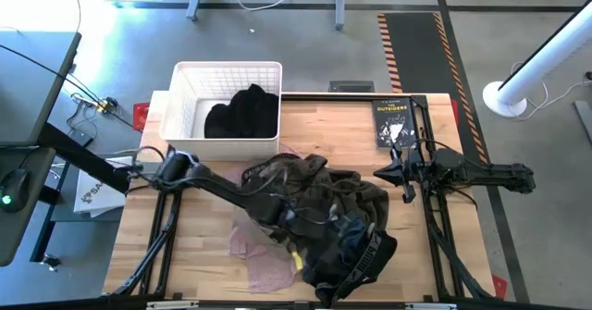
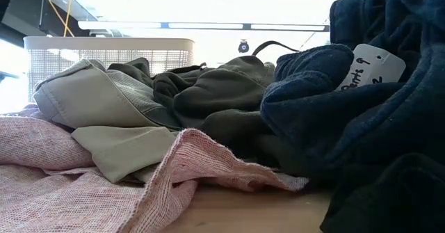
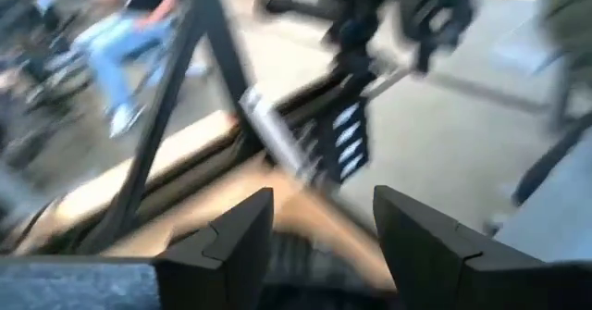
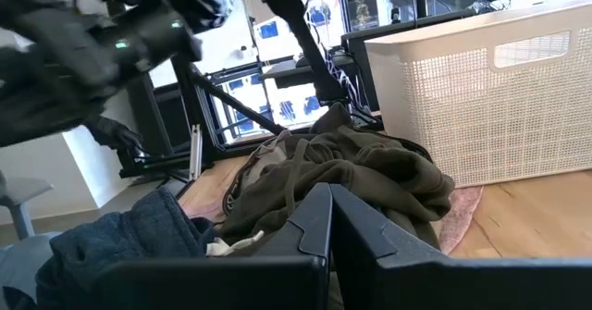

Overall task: Sort clothes
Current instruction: Put the black boxer into the white laundry bin

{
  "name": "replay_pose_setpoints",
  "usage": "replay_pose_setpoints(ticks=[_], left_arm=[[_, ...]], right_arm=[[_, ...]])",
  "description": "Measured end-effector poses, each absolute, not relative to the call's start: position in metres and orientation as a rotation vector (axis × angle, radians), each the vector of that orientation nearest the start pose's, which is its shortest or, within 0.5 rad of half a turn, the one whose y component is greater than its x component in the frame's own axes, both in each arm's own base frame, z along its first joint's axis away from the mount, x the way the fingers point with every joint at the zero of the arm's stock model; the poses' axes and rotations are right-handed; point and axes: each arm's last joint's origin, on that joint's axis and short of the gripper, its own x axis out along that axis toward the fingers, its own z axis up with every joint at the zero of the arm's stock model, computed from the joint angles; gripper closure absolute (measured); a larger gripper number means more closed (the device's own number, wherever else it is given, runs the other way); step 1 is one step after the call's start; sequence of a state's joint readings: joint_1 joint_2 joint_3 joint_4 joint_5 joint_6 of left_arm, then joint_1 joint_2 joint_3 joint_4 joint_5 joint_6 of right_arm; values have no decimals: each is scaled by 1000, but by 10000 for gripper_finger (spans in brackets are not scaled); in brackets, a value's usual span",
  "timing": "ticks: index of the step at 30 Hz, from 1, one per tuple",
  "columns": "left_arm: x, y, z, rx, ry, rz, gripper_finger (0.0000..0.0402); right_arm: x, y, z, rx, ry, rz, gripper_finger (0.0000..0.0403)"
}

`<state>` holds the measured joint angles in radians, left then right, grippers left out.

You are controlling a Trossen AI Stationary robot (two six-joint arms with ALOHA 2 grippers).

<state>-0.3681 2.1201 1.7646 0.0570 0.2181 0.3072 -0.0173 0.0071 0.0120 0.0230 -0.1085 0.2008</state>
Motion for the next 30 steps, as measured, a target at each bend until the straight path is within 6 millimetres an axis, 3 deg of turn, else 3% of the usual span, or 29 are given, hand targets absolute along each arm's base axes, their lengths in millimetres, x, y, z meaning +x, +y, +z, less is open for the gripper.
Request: replay_pose_setpoints(ticks=[2, 7, 11, 17, 21, 27, 30], left_arm=[[479, -189, 266, 322, 191, -659, 207], [514, -200, 232, 300, 216, -661, 208], [530, -202, 207, 258, 313, -646, 210], [538, -177, 201, 193, 471, -546, 211], [534, -161, 184, 330, 643, -386, 211], [533, -158, 176, 345, 678, -458, 217], [532, -160, 175, 376, 683, -482, 255]], right_arm=[[97, 1, 169, 199, -19, 94, 402], [97, 1, 169, 199, -18, 94, 402], [97, 1, 169, 199, -19, 94, 402], [97, 1, 169, 199, -18, 94, 402], [97, 1, 169, 199, -18, 94, 402], [97, 1, 169, 199, -19, 93, 402], [97, 1, 169, 199, -19, 93, 402]])
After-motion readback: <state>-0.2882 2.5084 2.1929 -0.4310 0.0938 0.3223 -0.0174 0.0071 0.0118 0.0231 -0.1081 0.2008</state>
